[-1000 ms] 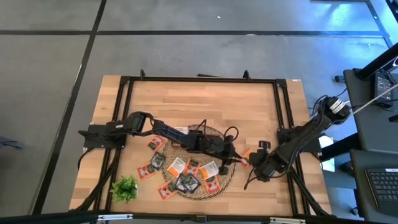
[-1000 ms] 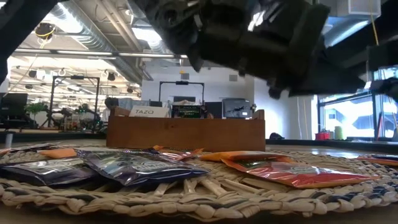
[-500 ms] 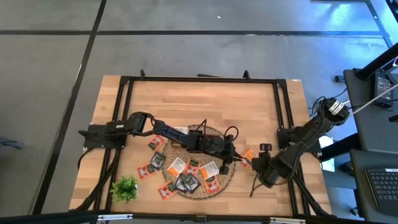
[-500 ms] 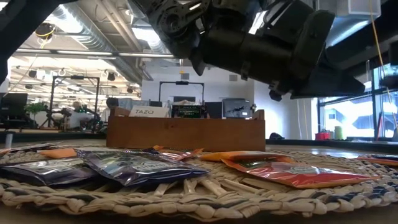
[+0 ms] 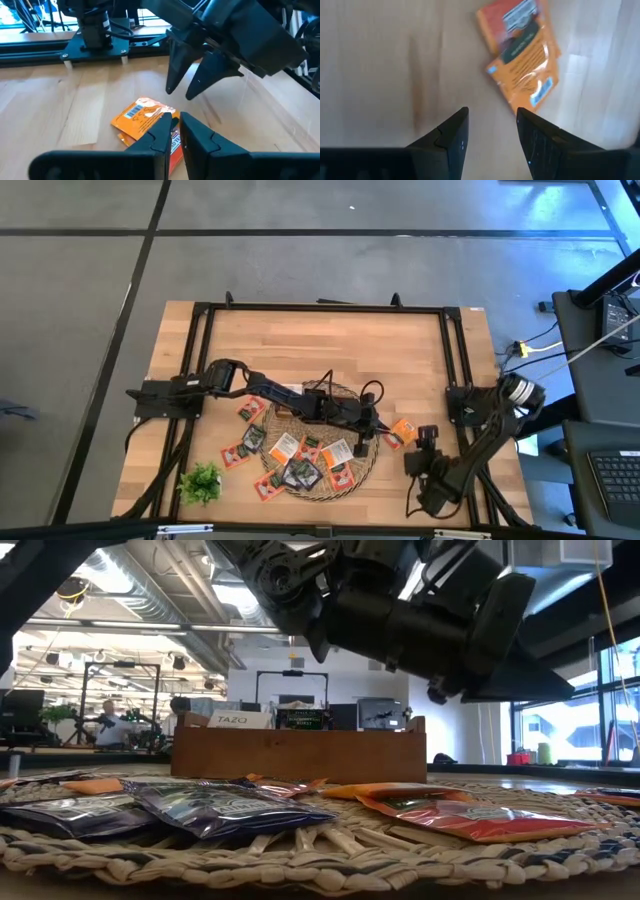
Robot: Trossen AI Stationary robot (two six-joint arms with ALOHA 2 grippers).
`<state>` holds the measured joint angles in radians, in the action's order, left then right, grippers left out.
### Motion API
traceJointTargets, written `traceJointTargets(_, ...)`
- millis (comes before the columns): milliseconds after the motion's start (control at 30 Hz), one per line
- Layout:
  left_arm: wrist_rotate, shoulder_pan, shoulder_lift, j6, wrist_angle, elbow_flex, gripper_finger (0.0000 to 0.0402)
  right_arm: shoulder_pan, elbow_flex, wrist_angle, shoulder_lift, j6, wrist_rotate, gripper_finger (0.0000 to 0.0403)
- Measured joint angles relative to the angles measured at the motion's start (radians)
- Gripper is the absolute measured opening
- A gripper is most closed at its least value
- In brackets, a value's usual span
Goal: Pick & Place Tea
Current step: Put the orange tea bag into the right slot of the wooden organizer
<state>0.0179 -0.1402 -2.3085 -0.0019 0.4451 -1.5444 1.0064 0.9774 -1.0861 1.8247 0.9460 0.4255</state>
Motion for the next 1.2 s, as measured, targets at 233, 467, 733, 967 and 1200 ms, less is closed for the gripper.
traceJointTargets(233,0.001,-0.002,0.000,-0.001,-0.001,0.000,0.0033,0.045,0.005,0.008,0.068,0.039,0.043,0.0168)
traceJointTargets(467,0.002,-0.002,0.000,-0.003,-0.001,0.000,0.0029,0.049,0.004,0.012,0.073,0.042,0.059,0.0168)
traceJointTargets(733,0.002,-0.002,0.000,0.005,-0.001,0.000,0.0027,0.048,0.000,0.023,0.076,-0.141,0.124,0.0168)
traceJointTargets(967,0.002,-0.002,0.000,0.016,-0.001,0.000,0.0024,0.025,-0.001,0.029,0.080,-0.189,0.149,0.0168)
traceJointTargets(1200,0.001,-0.002,0.000,0.016,-0.001,0.000,0.0026,0.005,0.001,0.029,0.104,-0.222,0.171,0.0168)
